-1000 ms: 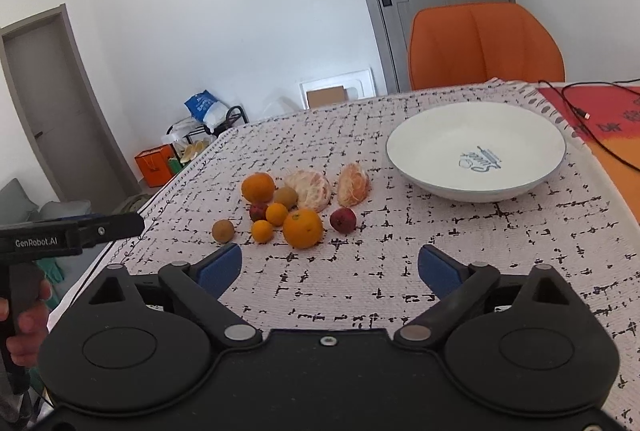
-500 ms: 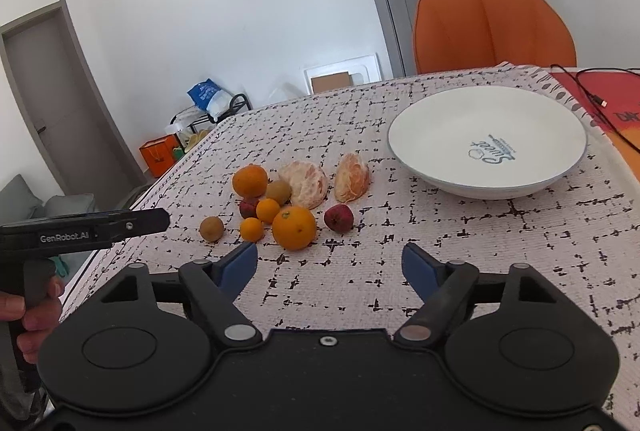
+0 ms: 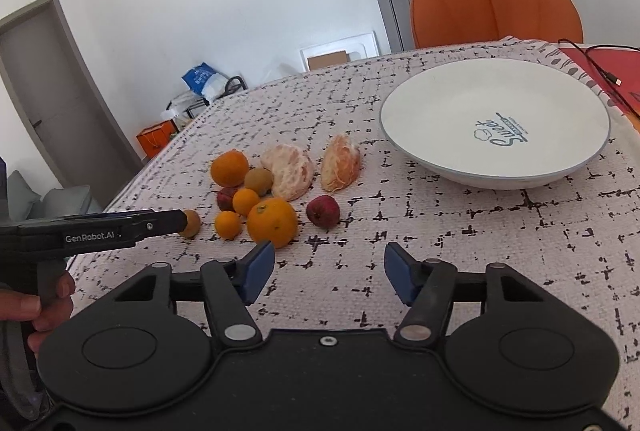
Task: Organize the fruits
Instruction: 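Grasp the brownish round fruit with the left tool while the right tool grasps a red plum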
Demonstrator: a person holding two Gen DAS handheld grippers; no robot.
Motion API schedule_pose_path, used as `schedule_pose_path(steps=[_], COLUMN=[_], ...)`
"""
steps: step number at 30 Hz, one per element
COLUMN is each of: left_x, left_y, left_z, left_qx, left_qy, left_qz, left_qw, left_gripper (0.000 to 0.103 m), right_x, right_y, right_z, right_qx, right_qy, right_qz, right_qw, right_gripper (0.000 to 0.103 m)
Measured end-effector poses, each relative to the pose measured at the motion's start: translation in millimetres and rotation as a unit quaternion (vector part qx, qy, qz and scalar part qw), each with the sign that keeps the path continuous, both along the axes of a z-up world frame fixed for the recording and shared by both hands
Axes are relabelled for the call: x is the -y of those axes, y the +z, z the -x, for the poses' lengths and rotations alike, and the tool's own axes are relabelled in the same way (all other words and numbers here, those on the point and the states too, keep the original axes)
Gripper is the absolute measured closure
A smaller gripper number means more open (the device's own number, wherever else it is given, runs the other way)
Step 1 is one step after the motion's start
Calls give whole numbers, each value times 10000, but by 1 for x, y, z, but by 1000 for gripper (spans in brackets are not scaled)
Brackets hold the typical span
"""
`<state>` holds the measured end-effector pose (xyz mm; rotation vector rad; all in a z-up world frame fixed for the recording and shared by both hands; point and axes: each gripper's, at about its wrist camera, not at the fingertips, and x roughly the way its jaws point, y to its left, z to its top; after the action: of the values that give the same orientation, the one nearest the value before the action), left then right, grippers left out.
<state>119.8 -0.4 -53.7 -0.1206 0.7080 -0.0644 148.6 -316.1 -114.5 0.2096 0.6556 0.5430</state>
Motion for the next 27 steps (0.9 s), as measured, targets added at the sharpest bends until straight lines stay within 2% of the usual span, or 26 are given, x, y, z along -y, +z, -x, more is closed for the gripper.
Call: schedule_pose_path(steps=[2,6,7,12,18,24,26,27], left_x=[1,2,1,-1,-2,-3,-4,-3], left_y=[-5,-13,-12,-9,1,7,9,10], left_z=[-6,-13,-14,-11,-5,-3,-3,-2], left_qx=[-77,-112,-132,-101,26,86,110,125], left_qy=[-16,16,10,23,59,98,99,93], left_qz=[-39,-114,-74,-64,-75,-94,-96,-110], left_qw=[10000,9999,9999,9999,10000,9999,9998,9998], left_gripper=[55,78,80,80,80,80,80,80], right_x=[-1,-6,-7,-14,-19,-28,-31,-32], right_y=[-2,-5,-6,-6,-6,-7,-7,-7], right_z=[-4,-15,-17,-26,-35,-41,-41,-40], right_qx=[-42,-50,-70,-58,-1,91,130,140], right_qy=[20,50,56,132,156,211,223,254], right_qz=[24,85,88,177,221,362,411,429], right_qw=[10000,9999,9999,9997,9996,9991,9988,9987], right_gripper=[46,51,51,54,63,64,67,73])
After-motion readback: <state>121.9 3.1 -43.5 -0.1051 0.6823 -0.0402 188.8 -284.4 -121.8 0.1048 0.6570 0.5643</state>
